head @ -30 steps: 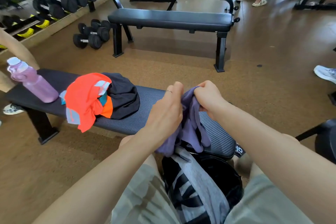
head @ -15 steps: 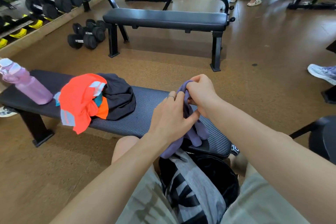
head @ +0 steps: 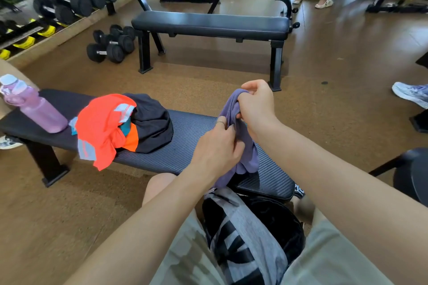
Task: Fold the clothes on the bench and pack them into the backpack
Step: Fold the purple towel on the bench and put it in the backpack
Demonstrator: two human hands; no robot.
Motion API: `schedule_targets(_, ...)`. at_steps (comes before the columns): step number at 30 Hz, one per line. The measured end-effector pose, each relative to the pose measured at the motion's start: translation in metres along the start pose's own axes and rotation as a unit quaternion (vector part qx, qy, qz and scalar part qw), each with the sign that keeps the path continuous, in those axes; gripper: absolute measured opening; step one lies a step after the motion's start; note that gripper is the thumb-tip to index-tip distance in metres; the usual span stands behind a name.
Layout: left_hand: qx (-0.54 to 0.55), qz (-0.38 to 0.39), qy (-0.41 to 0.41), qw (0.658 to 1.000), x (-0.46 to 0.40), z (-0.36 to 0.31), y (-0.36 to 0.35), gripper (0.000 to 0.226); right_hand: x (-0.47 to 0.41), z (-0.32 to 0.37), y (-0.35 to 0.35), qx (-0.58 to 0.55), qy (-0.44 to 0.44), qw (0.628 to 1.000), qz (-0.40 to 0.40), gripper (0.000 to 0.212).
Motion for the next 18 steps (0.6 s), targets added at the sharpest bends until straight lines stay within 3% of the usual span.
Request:
schedule_targets(5, -0.080, -0.029, -0.019, 0.996, 0.003, 0.014, -0.010, 0.034, -0.005, 0.010, 0.008, -0.025, 0.052, 0.998, -0.023, 0.029)
schedule_targets(12, -0.138, -0.075, -0.055, 0.986, 0.008, 0.037, -0.001, 0.029, -0.019, 0.012, 0.020, -0.001, 0.088, 0.994, -0.063, 0.029)
schedule_targets(18, -0.135, -0.145, -0.047, 0.979, 0.004, 0.051, 0.023, 0.029, -0.048, -0.031, 0.051, 0.118, -0.024, 0.986, -0.114, 0.029)
Point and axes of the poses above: each hand's wrist, its own x-axis away from the middle knuckle, its own y-axis out of the back of the hand, z = x × y, the point moved 1 cm from there along -x, towards the middle knuckle, and after that the axes turned 6 degrees about -x, right-handed, at the moved point
